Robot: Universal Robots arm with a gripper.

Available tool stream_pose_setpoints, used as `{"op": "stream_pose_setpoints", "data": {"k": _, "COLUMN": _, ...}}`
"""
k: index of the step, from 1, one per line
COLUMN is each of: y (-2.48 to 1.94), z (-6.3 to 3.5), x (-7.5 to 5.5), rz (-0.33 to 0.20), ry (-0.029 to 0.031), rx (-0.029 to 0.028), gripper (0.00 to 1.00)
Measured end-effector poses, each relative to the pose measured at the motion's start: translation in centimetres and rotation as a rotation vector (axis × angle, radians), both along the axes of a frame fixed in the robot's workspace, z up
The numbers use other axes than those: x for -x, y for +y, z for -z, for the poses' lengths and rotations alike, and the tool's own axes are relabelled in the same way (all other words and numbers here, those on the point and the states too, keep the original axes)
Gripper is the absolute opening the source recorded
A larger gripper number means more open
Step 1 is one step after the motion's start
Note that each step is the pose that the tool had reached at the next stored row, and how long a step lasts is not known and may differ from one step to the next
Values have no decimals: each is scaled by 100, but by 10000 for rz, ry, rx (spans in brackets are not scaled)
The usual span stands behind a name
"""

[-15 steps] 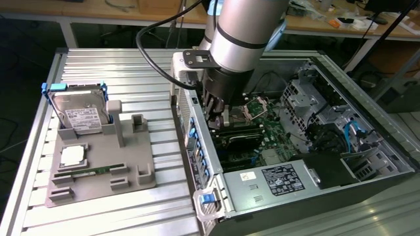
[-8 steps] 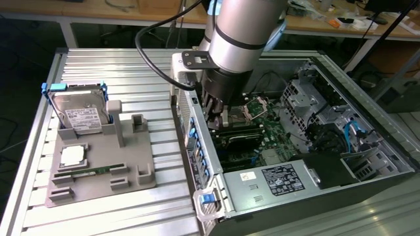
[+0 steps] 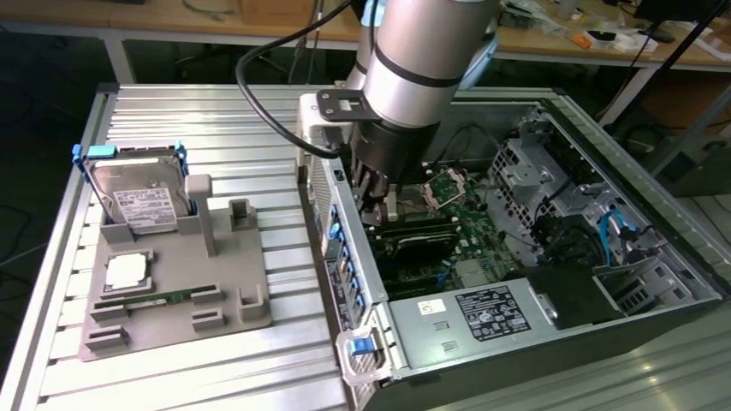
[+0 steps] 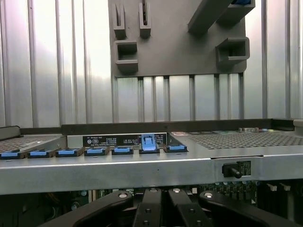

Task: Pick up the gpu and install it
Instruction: 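Press down on the gpu until it lock into place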

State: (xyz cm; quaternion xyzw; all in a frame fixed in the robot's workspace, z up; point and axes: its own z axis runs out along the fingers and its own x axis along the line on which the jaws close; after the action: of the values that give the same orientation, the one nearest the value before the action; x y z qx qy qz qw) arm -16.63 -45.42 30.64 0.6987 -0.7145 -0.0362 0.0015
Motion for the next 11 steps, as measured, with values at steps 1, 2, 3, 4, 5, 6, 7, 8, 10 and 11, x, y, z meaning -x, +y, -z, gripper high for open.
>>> {"op": "stream_pose_setpoints", "data": {"k": 1, "y": 0, "z": 0, "x": -7, "rz": 0, "ry": -1, "rx": -2, "gripper": 11}}
{"op": "stream_pose_setpoints", "data": {"k": 2, "y": 1, "z": 1, "x": -17, "rz": 1, "ry": -2, "rx": -7, "gripper": 11}}
{"op": "stream_pose_setpoints", "data": {"k": 3, "y": 0, "z": 1, "x": -37, "rz": 2, "ry": -1, "rx": -12, "gripper": 11}}
{"op": "stream_pose_setpoints", "data": {"k": 4, "y": 0, "z": 1, "x": -53, "rz": 1, "ry": -1, "rx": -15, "gripper": 11}}
{"op": "stream_pose_setpoints", "data": {"k": 5, "y": 0, "z": 1, "x": -66, "rz": 0, "ry": -2, "rx": -17, "gripper": 11}}
{"op": "stream_pose_setpoints", "data": {"k": 6, "y": 1, "z": 3, "x": -101, "rz": 1, "ry": -8, "rx": -30, "gripper": 11}}
{"op": "stream_pose_setpoints", "data": {"k": 7, "y": 1, "z": 6, "x": -131, "rz": 0, "ry": -10, "rx": -42, "gripper": 11}}
{"op": "stream_pose_setpoints", "data": {"k": 8, "y": 0, "z": 1, "x": -148, "rz": 0, "ry": -3, "rx": -37, "gripper": 11}}
{"op": "stream_pose_setpoints", "data": {"k": 10, "y": 0, "z": 0, "x": -196, "rz": 0, "ry": -2, "rx": -45, "gripper": 11}}
{"op": "stream_pose_setpoints", "data": {"k": 11, "y": 0, "z": 1, "x": -221, "rz": 1, "ry": -3, "rx": -46, "gripper": 11}}
